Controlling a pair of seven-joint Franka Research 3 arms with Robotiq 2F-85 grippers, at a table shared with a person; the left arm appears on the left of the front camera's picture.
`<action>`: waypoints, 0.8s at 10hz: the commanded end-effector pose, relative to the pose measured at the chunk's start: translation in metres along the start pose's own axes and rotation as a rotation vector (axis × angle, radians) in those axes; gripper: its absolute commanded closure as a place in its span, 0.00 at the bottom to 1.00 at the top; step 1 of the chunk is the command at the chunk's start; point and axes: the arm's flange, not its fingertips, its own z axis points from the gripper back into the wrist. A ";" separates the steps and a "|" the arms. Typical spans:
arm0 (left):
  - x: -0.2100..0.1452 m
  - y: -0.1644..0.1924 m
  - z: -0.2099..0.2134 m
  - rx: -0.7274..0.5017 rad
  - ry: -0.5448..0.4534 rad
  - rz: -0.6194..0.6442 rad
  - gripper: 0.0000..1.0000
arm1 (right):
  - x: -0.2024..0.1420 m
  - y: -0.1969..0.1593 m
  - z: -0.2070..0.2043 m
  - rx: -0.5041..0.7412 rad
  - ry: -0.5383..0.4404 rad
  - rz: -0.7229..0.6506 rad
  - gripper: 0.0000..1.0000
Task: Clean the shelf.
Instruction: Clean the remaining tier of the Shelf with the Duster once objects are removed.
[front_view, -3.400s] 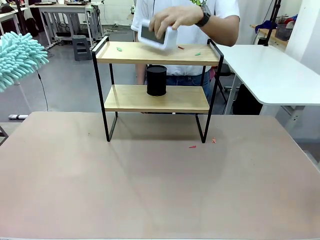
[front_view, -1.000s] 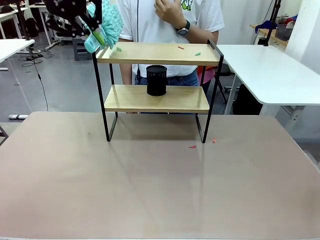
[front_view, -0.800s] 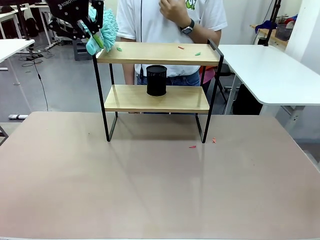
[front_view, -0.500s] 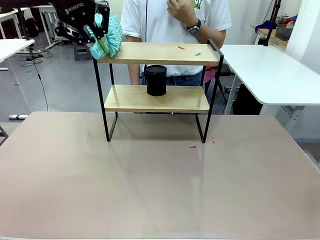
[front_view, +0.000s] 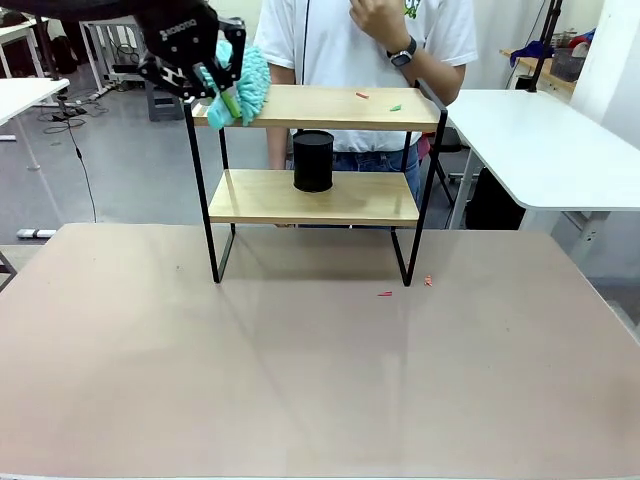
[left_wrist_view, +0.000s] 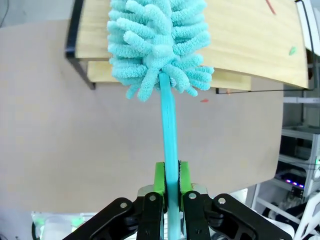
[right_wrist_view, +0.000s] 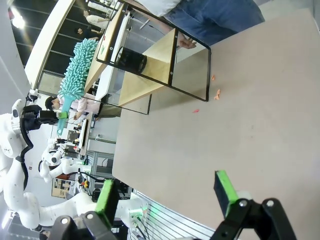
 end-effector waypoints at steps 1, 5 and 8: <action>0.006 -0.026 -0.006 -0.041 0.025 -0.036 0.88 | 0.003 0.001 -0.001 0.024 -0.018 0.024 0.00; 0.009 -0.088 -0.035 -0.061 0.093 -0.156 0.88 | 0.003 0.001 -0.001 0.024 -0.018 0.024 0.00; 0.002 -0.118 -0.044 -0.087 0.134 -0.239 0.88 | 0.003 0.001 -0.001 0.024 -0.018 0.024 0.00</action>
